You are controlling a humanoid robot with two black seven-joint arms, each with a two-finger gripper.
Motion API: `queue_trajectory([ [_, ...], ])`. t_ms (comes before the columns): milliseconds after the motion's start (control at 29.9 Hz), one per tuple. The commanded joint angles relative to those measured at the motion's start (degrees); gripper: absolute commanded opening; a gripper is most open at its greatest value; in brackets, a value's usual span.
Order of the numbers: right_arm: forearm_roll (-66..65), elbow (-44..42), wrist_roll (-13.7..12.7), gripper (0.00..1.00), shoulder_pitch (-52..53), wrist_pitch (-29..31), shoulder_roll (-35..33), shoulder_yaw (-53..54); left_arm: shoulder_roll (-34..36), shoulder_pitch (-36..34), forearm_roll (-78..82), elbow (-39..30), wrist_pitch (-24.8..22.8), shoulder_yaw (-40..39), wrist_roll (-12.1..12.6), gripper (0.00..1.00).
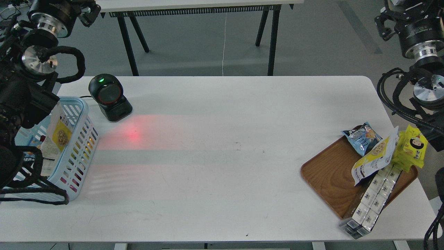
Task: Scan snack and place in basket
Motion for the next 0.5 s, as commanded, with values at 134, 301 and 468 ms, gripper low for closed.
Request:
queue_trajectory([
  [134, 3.93, -0.13, -3.08, 0.99, -0.77, 0.00, 1.51, 1.80, -4.50, 2.15, -1.35, -0.15, 0.00, -3.91, 0.79, 1.00],
  [301, 3.93, -1.27, -3.26, 0.99, -0.86, 0.00, 1.60, 2.15, -5.02, 2.94, -1.44, -0.33, 0.00, -4.09, 0.09, 1.00],
  [468, 3.93, -2.15, -3.43, 0.99, -0.86, 0.00, 1.69, 1.98, -5.02, 2.94, -1.27, -0.59, 0.00, -3.83, -0.35, 1.00],
])
